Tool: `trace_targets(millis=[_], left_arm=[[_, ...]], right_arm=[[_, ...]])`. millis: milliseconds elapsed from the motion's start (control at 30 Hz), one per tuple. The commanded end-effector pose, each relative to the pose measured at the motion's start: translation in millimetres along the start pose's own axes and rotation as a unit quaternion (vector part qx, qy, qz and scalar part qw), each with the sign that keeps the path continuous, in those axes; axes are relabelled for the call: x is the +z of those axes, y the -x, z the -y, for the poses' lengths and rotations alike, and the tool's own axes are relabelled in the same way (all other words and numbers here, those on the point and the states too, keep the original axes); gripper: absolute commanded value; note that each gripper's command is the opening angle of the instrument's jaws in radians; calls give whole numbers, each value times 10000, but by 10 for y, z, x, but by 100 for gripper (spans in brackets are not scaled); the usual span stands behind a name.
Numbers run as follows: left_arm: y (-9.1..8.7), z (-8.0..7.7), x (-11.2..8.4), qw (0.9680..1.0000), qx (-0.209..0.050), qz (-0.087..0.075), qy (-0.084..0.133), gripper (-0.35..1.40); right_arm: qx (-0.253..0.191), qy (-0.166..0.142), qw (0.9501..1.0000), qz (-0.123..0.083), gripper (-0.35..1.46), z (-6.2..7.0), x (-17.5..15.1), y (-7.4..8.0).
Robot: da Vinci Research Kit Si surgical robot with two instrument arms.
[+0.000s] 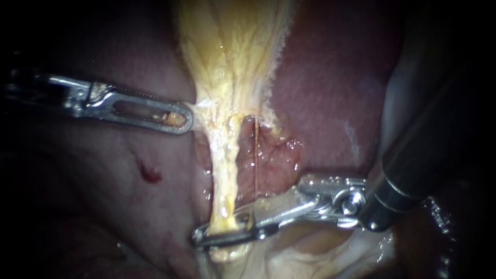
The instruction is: Going back first clip left tube
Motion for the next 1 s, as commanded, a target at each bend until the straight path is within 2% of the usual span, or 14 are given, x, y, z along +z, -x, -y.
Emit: trace_targets(millis=[33, 333, 367, 400, 433, 467, 533, 633, 833, 1000], left_arm=[[0, 0, 0, 10000, 1, 1, 0, -35], [0, 0, 0, 10000, 1, 1, 0, -35], [0, 0, 0, 10000, 1, 1, 0, -35], [0, 0, 0, 10000, 1, 1, 0, -35], [0, 0, 0, 10000, 2, -7, -12, -35], [-1, 0, 0, 10000, 3, -8, -12, -35], [-1, 0, 0, 10000, 4, -7, -12, -35], [-1, 0, 0, 10000, 4, -7, -12, -35], [-1, 0, 0, 10000, 5, -7, -11, -35], [-1, 0, 1, 10000, 5, -6, -10, -35]], right_arm=[[0, 0, 10000, 1, -35, 0, 0, 0], [-33, 41, 10000, -42, -35, 0, 0, 1], [-68, 98, 9998, -147, -25, 0, 0, 1], [-130, 120, 9996, -227, -8, 0, 0, 1], [-279, 137, 9992, -264, 3, 0, 0, 1], [-397, 156, 9986, -304, 22, -1, 0, 0], [-484, 307, 9976, -400, 39, -3, 3, -1], [-685, 355, 9961, -423, 47, -5, 6, -1], [-972, 505, 9929, -468, 49, -15, 8, -1], [-1257, 932, 9856, -633, 50, -34, 4, -3]])
